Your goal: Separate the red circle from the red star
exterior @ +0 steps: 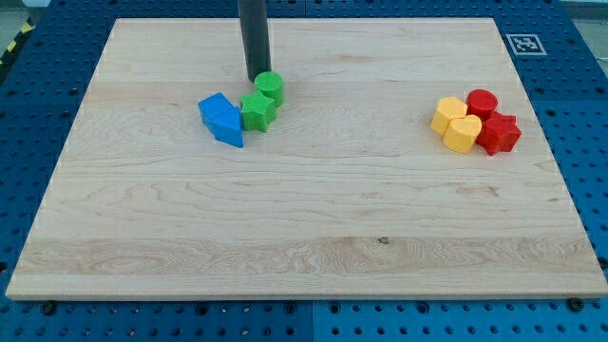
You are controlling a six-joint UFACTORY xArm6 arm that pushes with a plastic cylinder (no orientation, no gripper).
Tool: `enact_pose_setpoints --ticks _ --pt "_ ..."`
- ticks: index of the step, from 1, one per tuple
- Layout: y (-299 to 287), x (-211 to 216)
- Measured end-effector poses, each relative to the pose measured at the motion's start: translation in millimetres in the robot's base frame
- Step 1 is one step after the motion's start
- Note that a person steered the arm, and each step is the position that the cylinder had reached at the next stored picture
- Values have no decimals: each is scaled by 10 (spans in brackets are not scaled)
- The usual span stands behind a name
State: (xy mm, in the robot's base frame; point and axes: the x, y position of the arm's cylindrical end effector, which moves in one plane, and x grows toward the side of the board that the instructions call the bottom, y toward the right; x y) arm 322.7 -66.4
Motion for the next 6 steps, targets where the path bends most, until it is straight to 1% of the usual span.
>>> enact_pose_setpoints --ticks 2,4,5,6 --pt "41 0" --pt "613 0" --pt "613 -4" --pt "1011 -22"
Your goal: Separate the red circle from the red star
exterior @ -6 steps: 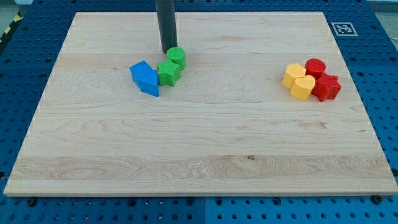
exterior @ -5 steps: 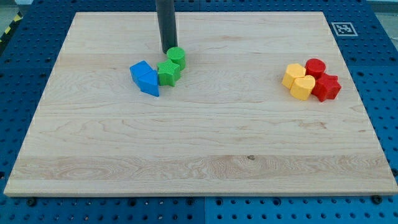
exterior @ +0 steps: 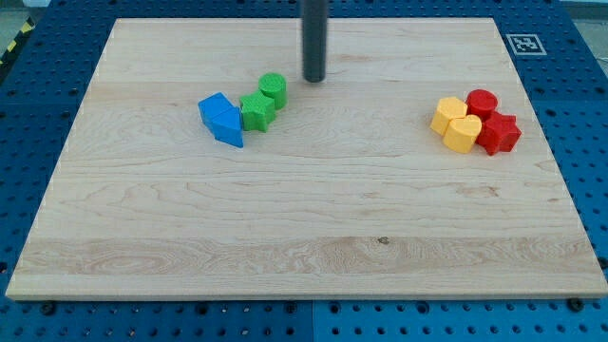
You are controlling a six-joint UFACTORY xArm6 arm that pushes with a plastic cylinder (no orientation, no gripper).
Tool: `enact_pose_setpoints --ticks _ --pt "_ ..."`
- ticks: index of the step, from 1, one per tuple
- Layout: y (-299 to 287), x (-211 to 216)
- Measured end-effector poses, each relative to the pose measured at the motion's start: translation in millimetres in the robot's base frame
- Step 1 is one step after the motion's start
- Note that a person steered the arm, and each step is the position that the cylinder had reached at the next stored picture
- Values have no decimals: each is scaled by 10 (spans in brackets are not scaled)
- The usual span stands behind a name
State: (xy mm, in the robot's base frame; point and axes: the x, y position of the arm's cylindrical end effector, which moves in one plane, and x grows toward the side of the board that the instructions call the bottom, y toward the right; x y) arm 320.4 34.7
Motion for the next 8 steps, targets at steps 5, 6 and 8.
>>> enact_pose_setpoints --ticks 5,6,8 --pt "2244 802" --pt "1625 838" --pt "2015 743"
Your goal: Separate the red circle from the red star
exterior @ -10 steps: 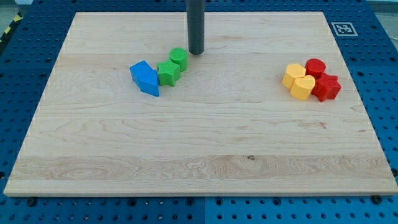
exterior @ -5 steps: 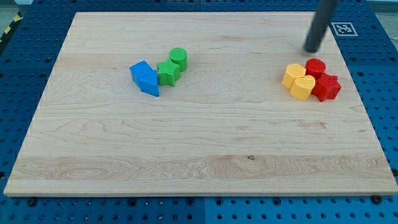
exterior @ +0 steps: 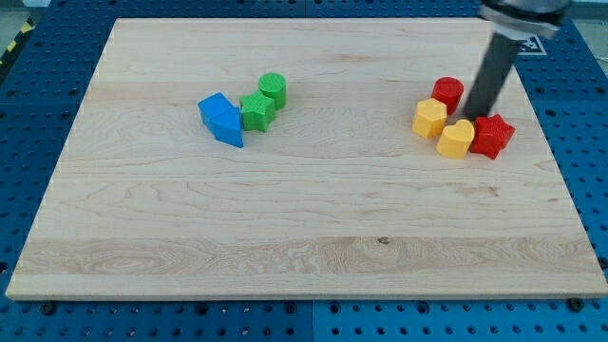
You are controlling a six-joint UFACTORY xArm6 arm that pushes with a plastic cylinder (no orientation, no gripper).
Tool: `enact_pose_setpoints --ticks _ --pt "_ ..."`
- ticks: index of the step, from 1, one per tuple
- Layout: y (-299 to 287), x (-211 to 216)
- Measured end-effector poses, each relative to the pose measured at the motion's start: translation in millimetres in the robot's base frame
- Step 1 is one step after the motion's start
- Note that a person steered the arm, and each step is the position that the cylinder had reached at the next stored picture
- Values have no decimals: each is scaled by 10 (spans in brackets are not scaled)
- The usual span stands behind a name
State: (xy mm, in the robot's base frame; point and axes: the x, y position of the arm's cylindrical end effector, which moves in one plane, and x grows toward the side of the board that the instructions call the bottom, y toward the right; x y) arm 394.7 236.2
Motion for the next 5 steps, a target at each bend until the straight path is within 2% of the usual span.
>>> enact_pose_setpoints --ticks 1,2,3,4,5 --pt "255 0" --pt "58 -347" --pt "-483 -353" --pt "-539 -19" --pt "-590 -108"
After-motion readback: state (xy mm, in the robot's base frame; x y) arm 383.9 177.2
